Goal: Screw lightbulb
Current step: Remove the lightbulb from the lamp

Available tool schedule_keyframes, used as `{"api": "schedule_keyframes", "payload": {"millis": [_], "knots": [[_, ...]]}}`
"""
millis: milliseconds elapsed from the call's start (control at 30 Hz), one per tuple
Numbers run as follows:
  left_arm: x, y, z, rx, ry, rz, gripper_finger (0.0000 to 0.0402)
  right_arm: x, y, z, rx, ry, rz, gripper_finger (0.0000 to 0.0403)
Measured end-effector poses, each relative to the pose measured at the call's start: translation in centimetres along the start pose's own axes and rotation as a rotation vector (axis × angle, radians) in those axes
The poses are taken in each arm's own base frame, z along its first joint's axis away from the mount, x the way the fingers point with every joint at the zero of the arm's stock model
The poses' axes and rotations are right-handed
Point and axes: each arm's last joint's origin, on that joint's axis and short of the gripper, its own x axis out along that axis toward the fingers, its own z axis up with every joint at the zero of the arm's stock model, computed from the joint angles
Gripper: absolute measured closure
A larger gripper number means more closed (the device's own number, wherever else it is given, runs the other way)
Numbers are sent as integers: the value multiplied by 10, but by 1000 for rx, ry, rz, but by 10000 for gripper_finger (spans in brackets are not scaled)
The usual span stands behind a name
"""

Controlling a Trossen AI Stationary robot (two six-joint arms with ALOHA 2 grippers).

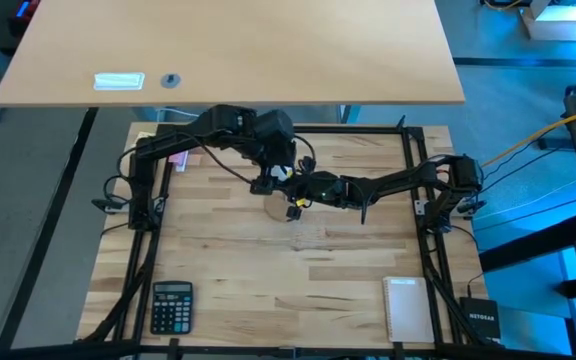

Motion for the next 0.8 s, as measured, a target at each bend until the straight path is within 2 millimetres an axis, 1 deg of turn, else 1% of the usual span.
{"api": "schedule_keyframes", "payload": {"millis": [100,233,367,433,500,567,700,800], "knots": [[12,-2,0,4,46,-30,75,0,0,0,-7,-1,0,272],[15,-4,3,-5,40,-26,84,0,0,0,-12,-1,0,272],[17,-2,1,-51,69,5,127,0,0,0,-10,0,0,272],[17,-1,1,-104,69,10,151,0,0,0,-7,0,3,272],[17,-1,1,-193,68,20,153,0,0,0,-7,-1,2,272],[17,0,1,-321,70,38,153,0,0,0,-5,-4,-1,272],[17,1,0,-671,71,94,153,1,-1,1,25,-17,-6,272],[17,2,-1,-892,60,111,146,0,-1,2,43,-20,-11,272]]}}
